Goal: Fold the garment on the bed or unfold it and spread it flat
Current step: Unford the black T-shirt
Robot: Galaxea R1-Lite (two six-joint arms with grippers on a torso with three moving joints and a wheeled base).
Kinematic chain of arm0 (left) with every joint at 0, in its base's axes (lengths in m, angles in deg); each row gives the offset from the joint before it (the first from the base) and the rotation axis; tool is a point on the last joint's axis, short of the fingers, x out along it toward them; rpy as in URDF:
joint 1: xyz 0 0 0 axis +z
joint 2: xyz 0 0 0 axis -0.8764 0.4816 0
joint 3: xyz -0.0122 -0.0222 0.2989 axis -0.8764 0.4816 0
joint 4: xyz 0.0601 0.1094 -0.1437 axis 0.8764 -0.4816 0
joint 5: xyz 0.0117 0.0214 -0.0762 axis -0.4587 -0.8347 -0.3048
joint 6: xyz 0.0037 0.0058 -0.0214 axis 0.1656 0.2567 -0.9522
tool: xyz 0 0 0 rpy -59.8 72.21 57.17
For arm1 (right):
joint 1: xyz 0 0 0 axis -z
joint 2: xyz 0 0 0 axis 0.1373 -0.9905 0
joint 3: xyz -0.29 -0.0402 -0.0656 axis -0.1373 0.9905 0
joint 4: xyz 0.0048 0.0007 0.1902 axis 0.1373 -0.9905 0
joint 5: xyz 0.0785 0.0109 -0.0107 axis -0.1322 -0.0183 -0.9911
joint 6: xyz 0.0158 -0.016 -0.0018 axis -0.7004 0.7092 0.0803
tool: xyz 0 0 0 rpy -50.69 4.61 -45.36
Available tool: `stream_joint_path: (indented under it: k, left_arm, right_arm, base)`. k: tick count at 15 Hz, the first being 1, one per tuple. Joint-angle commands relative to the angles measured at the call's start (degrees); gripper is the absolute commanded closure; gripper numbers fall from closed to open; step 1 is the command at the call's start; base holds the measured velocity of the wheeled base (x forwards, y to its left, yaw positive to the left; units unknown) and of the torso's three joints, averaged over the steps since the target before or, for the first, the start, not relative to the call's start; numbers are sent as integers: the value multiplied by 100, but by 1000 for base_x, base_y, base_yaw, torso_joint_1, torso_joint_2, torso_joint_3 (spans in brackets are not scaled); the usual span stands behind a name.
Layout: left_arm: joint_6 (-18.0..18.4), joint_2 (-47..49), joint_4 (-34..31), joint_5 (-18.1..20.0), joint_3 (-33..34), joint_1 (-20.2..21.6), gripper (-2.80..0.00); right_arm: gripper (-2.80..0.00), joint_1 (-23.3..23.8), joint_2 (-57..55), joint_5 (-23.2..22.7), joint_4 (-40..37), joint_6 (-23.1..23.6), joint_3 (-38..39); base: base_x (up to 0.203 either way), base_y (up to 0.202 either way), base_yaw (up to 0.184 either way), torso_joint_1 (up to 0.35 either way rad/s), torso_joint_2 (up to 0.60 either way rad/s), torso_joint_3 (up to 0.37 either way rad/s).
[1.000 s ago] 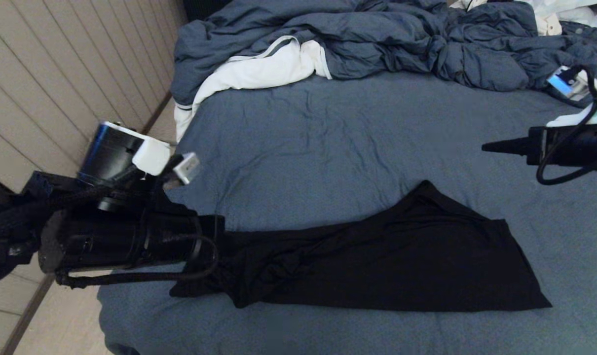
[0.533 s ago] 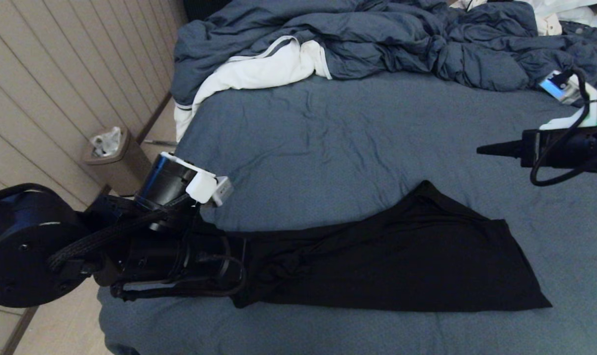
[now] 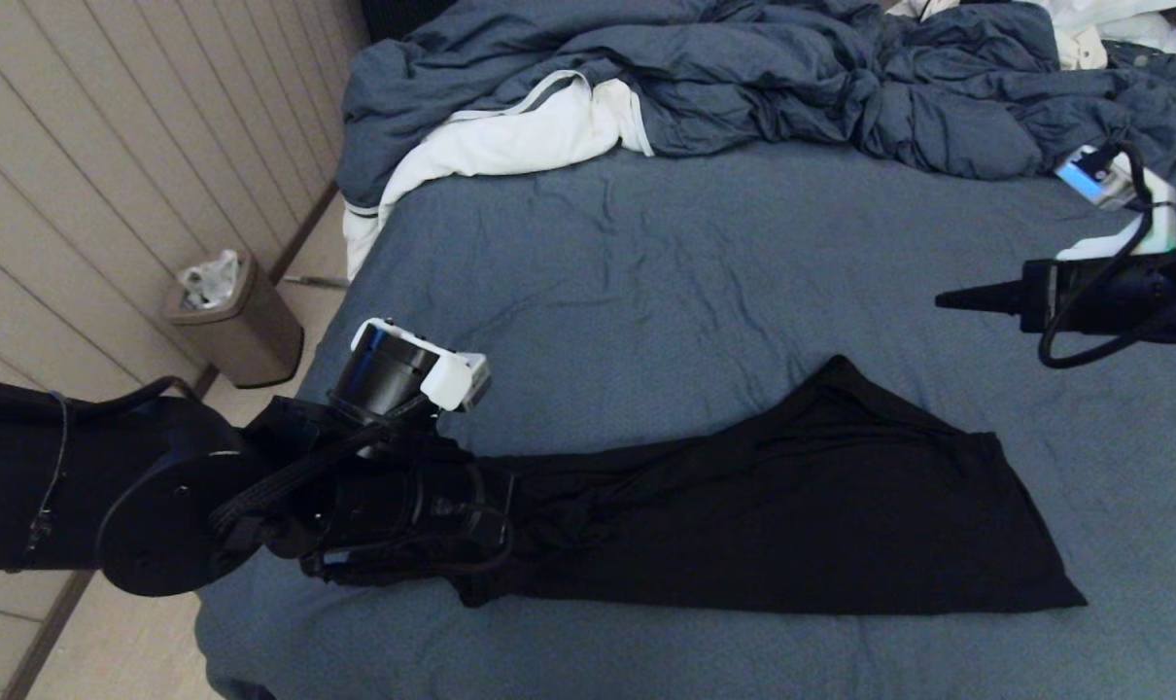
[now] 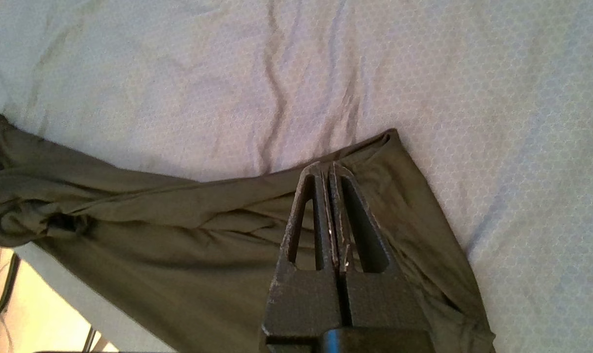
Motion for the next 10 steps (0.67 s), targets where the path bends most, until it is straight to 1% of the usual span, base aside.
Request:
stream_joint_path:
  k: [1, 7, 10]
  left_arm:
    - [64, 134, 32, -7, 11, 2, -280]
    - [64, 63, 15, -15, 81, -6, -280]
    - [49, 219, 32, -7, 116, -40, -280]
  right_arm:
    - [0, 2, -24, -22, -5, 6, -1]
    - [0, -7, -34, -22, -5, 6, 8]
    - [0, -7, -34, -22, -5, 6, 8]
  base:
    - [0, 0, 0, 0, 0, 0]
    - [0, 0, 0, 0, 0, 0]
    - [0, 0, 0, 0, 0, 0]
